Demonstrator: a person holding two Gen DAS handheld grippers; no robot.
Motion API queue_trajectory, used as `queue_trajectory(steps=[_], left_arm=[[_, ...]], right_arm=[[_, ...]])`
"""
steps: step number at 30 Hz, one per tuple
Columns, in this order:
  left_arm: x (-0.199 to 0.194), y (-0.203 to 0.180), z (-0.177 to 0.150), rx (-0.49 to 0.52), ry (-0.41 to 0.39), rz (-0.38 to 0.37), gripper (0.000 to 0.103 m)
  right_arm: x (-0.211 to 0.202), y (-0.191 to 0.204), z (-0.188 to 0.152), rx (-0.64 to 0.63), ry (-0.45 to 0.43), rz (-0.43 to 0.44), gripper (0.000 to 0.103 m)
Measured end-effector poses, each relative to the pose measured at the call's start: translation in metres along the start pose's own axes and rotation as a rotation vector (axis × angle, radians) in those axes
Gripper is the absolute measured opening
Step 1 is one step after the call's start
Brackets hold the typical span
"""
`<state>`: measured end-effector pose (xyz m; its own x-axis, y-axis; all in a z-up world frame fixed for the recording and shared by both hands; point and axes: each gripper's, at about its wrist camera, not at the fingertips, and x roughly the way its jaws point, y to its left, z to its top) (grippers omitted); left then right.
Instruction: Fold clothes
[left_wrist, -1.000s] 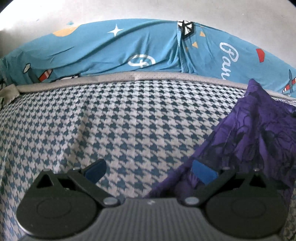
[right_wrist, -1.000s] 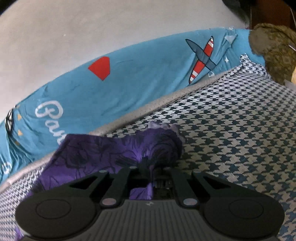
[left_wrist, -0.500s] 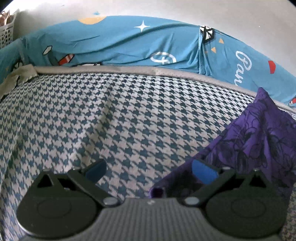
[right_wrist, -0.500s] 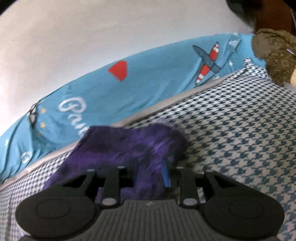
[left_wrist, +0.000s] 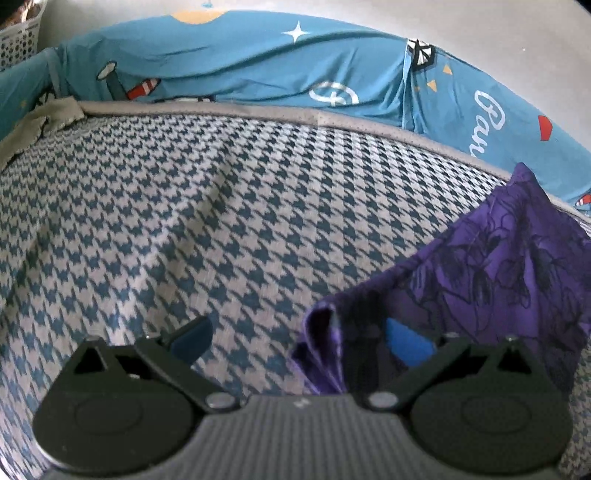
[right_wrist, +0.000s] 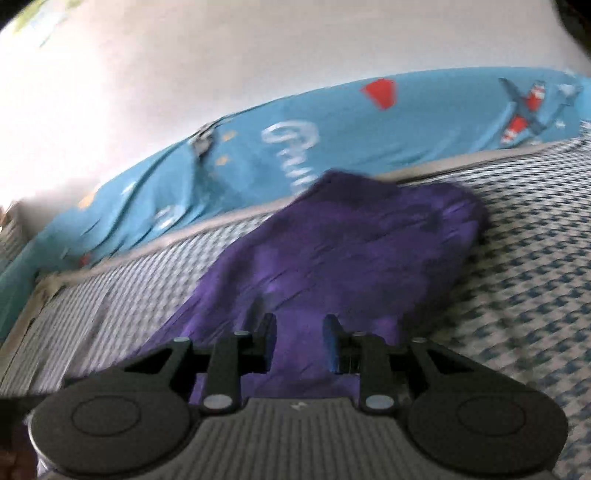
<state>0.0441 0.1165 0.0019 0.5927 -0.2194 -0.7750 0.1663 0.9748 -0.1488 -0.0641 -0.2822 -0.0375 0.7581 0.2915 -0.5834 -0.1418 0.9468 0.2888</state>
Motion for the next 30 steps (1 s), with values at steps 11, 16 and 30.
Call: queue_trajectory(steps=[11,16,30], left_arm=[[0.004,-0.001,-0.012,0.004,0.024,-0.029,0.098],[0.006,0.001,-0.014,-0.016,0.034,-0.043,0.095],[0.003,0.0,-0.018,-0.029,0.044,-0.064,0.095]], right_arm=[[-0.009,0.068,-0.048,-0.155,0.11,0.199,0.028],[-0.014,0.104,-0.065,-0.252,0.145,0.294,0.028],[-0.011,0.173,-0.109,-0.587,0.154,0.334,0.044]])
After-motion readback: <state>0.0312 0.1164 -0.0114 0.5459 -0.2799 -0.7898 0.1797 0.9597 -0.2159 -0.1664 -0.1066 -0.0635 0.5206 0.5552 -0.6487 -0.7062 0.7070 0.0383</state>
